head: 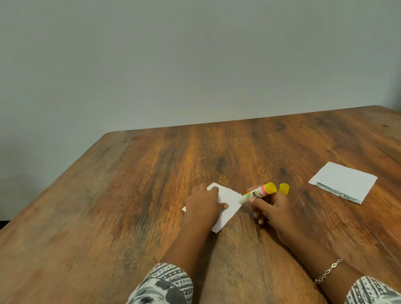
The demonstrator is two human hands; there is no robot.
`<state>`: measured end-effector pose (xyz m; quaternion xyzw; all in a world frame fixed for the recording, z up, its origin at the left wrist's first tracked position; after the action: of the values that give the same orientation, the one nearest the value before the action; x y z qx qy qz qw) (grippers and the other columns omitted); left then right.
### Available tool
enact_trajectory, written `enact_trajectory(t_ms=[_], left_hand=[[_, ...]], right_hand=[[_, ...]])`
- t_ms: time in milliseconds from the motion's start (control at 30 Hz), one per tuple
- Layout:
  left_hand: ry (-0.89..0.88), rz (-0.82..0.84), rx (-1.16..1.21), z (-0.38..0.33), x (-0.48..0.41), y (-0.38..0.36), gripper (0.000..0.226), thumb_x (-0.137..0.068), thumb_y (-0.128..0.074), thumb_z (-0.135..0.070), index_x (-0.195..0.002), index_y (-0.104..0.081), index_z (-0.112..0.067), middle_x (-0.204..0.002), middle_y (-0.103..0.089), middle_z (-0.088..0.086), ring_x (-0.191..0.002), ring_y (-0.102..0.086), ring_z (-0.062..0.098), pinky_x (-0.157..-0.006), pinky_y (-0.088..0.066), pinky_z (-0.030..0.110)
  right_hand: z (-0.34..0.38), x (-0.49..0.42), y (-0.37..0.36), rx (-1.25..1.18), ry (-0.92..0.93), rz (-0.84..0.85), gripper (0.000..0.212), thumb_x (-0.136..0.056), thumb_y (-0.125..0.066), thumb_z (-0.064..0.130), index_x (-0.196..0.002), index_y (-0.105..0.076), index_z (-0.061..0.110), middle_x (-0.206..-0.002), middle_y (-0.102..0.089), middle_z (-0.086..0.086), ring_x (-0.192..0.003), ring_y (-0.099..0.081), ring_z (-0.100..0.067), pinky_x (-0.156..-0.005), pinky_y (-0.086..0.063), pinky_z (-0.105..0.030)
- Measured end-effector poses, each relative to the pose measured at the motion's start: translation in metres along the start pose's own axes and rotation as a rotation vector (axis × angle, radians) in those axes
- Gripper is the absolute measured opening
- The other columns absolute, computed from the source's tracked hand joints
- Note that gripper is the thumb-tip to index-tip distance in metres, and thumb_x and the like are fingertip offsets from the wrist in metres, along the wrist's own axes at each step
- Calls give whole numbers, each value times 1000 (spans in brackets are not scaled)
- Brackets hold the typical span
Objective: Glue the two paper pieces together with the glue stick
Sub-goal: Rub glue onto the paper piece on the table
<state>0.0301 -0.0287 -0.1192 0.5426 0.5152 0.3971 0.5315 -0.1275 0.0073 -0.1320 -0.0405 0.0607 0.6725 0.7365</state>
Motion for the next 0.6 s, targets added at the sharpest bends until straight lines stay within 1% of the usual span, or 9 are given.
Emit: enact_trajectory(t_ms=[100, 200, 333, 367, 467, 533, 600], left_hand=[[15, -26, 5, -2, 3, 5, 50, -88, -51, -47, -123, -47, -11, -124, -51, 13, -112, -47, 27, -84, -42, 35], [28, -58, -17, -4, 6, 7, 52, -89, -48, -48, -125, -46, -12, -127, -51, 13, -112, -49, 26, -86, -44, 34], [38, -73, -69, -8, 8, 7, 39, -95, -43, -37, -123, -49, -11, -125, -52, 14, -111, -50, 26, -85, -45, 32], [40, -72, -76, -9, 9, 6, 36, -95, -42, -34, -123, -50, -11, -124, -53, 14, -111, -51, 26, -84, -45, 32], [45, -60, -86, -10, 8, 7, 33, -96, -42, -30, -121, -53, -11, -121, -55, 13, -107, -53, 24, -83, -46, 30], [56, -41, -64, -10, 8, 9, 34, -94, -46, -32, -119, -55, -10, -119, -56, 12, -105, -55, 25, -82, -46, 31], [67, -20, -28, -8, 8, 10, 38, -92, -49, -35, -118, -56, -8, -118, -57, 12, -104, -56, 26, -82, -46, 31]], right_hand=[[1, 0, 1, -3, 6, -19, 16, -85, -57, 6, -80, -60, 20, -50, -53, -4, -33, -43, -6, -35, -37, -17], [2, -1, 2, 28, 21, -32, 15, -84, -60, 9, -79, -59, 23, -52, -53, -5, -33, -42, -4, -35, -37, -16], [5, -3, 2, 90, 59, -51, 22, -86, -57, 6, -81, -57, 28, -57, -56, -3, -34, -46, -2, -36, -39, -13], [5, -5, 2, 102, 71, -50, 21, -86, -56, 6, -83, -58, 26, -57, -56, -3, -35, -47, -2, -36, -39, -14], [6, -10, 0, 149, 94, -41, 10, -87, -55, 9, -94, -62, 14, -58, -56, -4, -38, -49, -2, -37, -41, -15], [5, -15, 0, 173, 95, -53, 11, -88, -55, 10, -97, -61, 11, -60, -58, -2, -39, -50, -1, -38, -41, -14], [4, -20, 0, 195, 97, -68, 11, -88, -55, 11, -97, -61, 10, -60, -57, -1, -37, -49, -1, -37, -41, -14]])
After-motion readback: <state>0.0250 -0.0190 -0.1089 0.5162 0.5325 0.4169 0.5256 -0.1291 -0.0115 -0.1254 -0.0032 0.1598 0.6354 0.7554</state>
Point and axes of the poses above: each hand's wrist, its own x-axis away from the middle knuckle, its own y-axis out of the back of the hand, z = x × y, the point moved 8 cm from there along -x, towards the middle knuckle
